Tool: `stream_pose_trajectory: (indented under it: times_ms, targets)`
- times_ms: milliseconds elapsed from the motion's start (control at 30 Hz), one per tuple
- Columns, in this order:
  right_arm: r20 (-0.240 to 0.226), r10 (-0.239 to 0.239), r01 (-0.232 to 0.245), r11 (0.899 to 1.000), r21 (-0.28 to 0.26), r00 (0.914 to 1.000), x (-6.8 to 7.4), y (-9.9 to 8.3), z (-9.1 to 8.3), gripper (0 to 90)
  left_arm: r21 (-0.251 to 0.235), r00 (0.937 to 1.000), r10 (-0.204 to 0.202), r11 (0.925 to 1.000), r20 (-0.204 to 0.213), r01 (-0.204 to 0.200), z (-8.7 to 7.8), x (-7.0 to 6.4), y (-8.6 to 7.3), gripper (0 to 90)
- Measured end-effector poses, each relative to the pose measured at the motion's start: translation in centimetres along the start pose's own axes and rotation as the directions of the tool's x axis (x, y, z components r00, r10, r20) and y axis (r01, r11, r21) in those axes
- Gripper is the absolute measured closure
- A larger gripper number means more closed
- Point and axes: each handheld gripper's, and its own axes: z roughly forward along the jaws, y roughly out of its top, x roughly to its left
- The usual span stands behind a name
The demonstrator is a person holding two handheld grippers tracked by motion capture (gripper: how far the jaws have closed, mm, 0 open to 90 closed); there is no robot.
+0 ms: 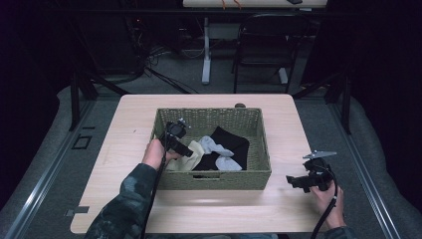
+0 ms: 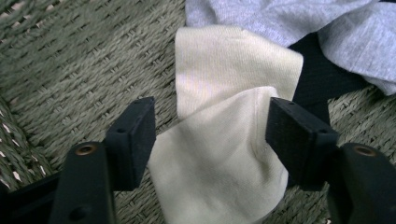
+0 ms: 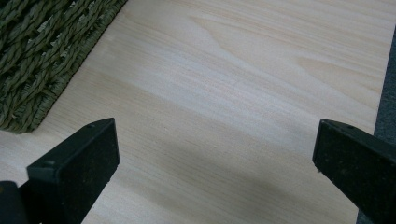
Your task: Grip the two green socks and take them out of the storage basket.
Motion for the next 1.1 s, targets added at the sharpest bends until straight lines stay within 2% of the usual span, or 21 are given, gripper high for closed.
stream_pose_trajectory:
  times_ms: [100,167,233,267,400,467,567,600,633,700,867,933,1000,1033,1100]
  targets:
    - [-0.001,0.0,0.0,1.0,0.0,1.0,0.0,0.0,0.0,0.0,0.012,0.9999,-0.003,0.9999,0.012,0.003,0.1,0.1,0.0,39.5]
    - [0.0,0.001,-0.001,1.0,-0.002,1.0,0.0,0.0,0.0,0.0,0.057,1.0,0.002,0.9984,0.007,-0.002,0.6,0.2,0.1,42.6]
    - [-0.001,0.001,-0.001,1.0,-0.002,1.0,0.0,0.0,0.0,0.0,0.066,1.0,-0.003,0.9978,0.003,0.002,0.7,0.1,0.2,43.8]
    - [-0.002,0.0,0.0,1.0,-0.003,1.0,0.0,0.0,0.0,0.0,0.091,1.0,-0.001,0.9958,-0.005,0.001,0.9,0.2,0.2,46.4]
    - [-0.001,0.001,-0.001,1.0,-0.003,1.0,0.0,0.0,0.0,0.0,0.128,1.0,0.008,0.9917,-0.001,-0.008,1.3,0.1,0.3,55.3]
    - [-0.002,0.002,-0.002,1.0,-0.003,1.0,0.0,0.0,0.0,0.0,0.131,1.0,0.004,0.9914,0.004,-0.004,1.4,0.1,0.3,62.7]
    - [0.0,0.001,-0.001,1.0,-0.003,1.0,0.0,0.0,-0.1,0.0,0.12,0.9999,0.008,0.9927,0.008,-0.009,1.2,0.1,0.3,79.4]
    - [-0.001,0.002,-0.002,1.0,-0.003,1.0,0.0,0.0,-0.1,0.0,0.113,0.9999,0.012,0.9935,0.009,-0.013,1.1,0.0,0.3,79.4]
    - [0.001,0.003,-0.003,1.0,-0.003,1.0,0.0,0.0,0.0,0.0,0.096,0.9999,0.011,0.9953,0.012,-0.012,0.9,0.0,0.3,85.3]
    - [0.001,0.004,-0.004,1.0,-0.003,1.0,0.0,0.0,0.0,0.0,0.085,0.9998,0.017,0.9962,0.01,-0.018,0.7,-0.1,0.2,89.9]
    - [-0.001,0.003,-0.003,1.0,-0.001,1.0,-0.1,0.0,0.0,0.2,0.117,0.9996,0.027,0.9927,0.007,-0.028,0.9,-0.1,0.3,89.2]
    - [0.003,0.004,-0.004,1.0,-0.002,1.0,0.0,0.1,0.0,0.3,0.133,0.9999,0.001,0.9912,0.014,-0.003,1.0,0.2,0.4,66.5]
    - [0.003,0.003,-0.003,1.0,-0.002,1.0,0.0,0.0,0.0,0.3,0.148,0.9998,-0.008,0.989,0.016,0.006,1.2,0.3,0.4,62.2]
    - [0.003,0.003,-0.003,1.0,-0.002,1.0,0.0,0.0,0.0,0.3,0.148,0.9998,-0.008,0.989,0.016,0.006,1.2,0.3,0.4,62.3]
    - [0.003,0.004,-0.004,1.0,-0.001,1.0,0.0,0.0,0.0,0.4,0.166,0.9998,-0.004,0.9861,0.022,0.001,1.4,0.2,0.4,68.4]
